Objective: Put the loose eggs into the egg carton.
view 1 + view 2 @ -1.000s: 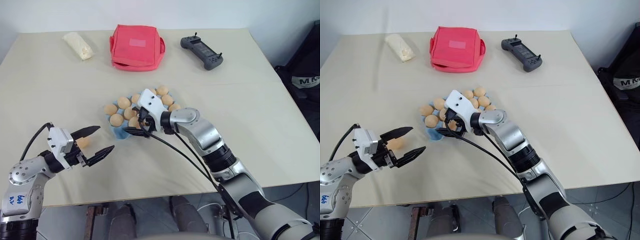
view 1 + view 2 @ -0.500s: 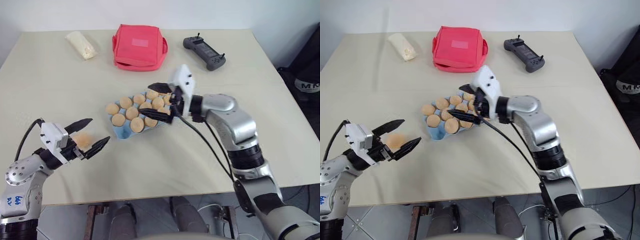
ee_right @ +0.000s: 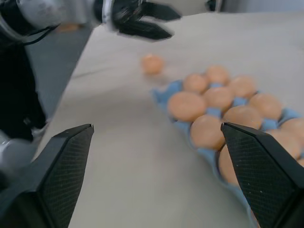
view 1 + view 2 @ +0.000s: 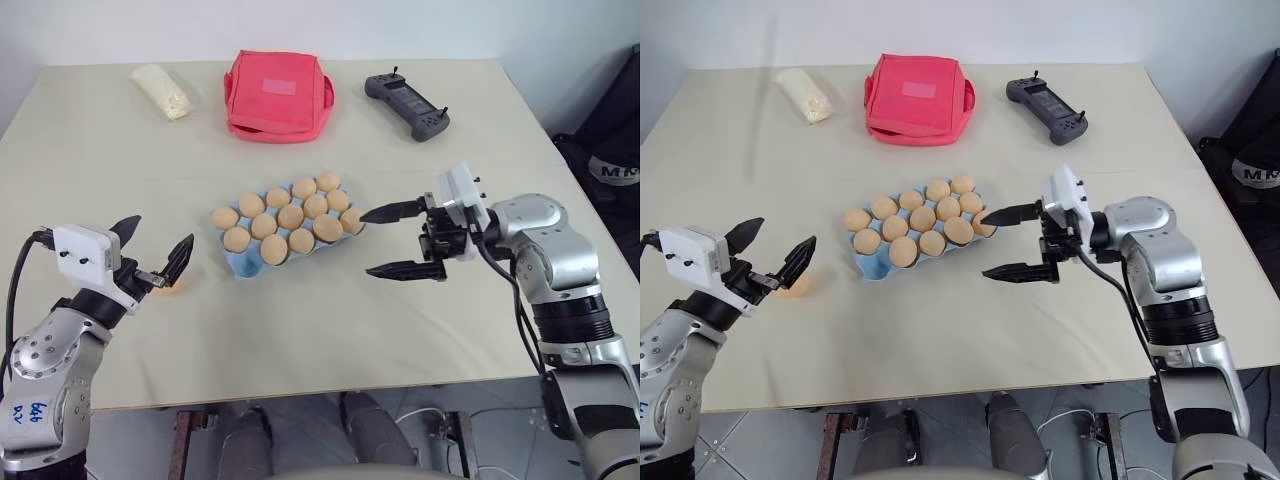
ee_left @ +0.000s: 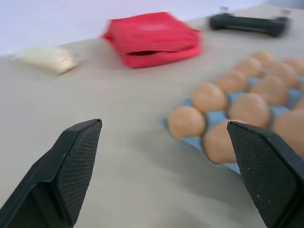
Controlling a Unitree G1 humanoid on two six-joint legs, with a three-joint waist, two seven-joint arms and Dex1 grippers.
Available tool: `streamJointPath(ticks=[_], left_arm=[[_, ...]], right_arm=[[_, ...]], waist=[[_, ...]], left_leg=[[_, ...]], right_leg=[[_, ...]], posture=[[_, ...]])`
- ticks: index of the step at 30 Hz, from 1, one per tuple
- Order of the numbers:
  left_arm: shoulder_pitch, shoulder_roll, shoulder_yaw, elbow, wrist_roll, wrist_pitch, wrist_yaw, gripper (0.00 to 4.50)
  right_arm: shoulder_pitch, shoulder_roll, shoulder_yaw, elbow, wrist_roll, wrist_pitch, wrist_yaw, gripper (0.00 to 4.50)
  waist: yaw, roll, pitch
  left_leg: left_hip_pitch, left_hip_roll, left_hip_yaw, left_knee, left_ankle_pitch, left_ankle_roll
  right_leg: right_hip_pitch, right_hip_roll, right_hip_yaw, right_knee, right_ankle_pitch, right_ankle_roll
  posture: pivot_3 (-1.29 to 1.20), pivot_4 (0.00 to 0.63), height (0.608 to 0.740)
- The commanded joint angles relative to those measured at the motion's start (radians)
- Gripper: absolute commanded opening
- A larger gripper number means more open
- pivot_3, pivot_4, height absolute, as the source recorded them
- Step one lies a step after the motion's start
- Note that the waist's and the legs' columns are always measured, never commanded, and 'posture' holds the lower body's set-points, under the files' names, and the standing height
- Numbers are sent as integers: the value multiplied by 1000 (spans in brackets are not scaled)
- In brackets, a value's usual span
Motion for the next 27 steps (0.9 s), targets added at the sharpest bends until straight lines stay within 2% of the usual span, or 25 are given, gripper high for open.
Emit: streamJointPath(ticks=[1, 5, 11, 16, 27], left_arm=[[8, -45, 14, -142, -15, 132, 135, 4500], [19, -146, 27, -255, -13, 259, 278, 4500], [6, -188, 20, -278, -27, 437, 345, 4500], [-45, -160, 12, -205, -8, 516, 330, 4500], [-109, -75, -35, -60, 43, 534, 252, 4500]], right_arm=[[-49, -11, 15, 52, -12, -39, 81, 4493], [-84, -4, 35, 112, -19, -54, 96, 4493], [-95, 13, 54, 138, -21, -58, 84, 4493], [-73, 15, 58, 102, -13, -35, 63, 4493], [-30, -9, 29, 39, -1, -1, 40, 4493]], waist=[[-3, 0, 0], [-2, 0, 1], [-1, 0, 1], [0, 0, 1], [0, 0, 1]], left_leg=[[0, 0, 0, 0, 0, 0], [2, -1, -2, 2, 0, 0], [3, -2, -4, 2, 0, 0], [2, -2, -5, 2, 0, 0], [2, -2, -6, 1, 0, -1]], right_leg=[[1, 0, 0, 0, 0, 0], [4, 0, 0, -1, 1, 2], [7, 0, 0, -3, 1, 2], [7, 0, 0, -3, 1, 2], [7, 0, -1, -6, 1, 2]], posture=[[0, 150, 740], [0, 150, 740], [0, 150, 740], [0, 150, 740], [0, 150, 740]])
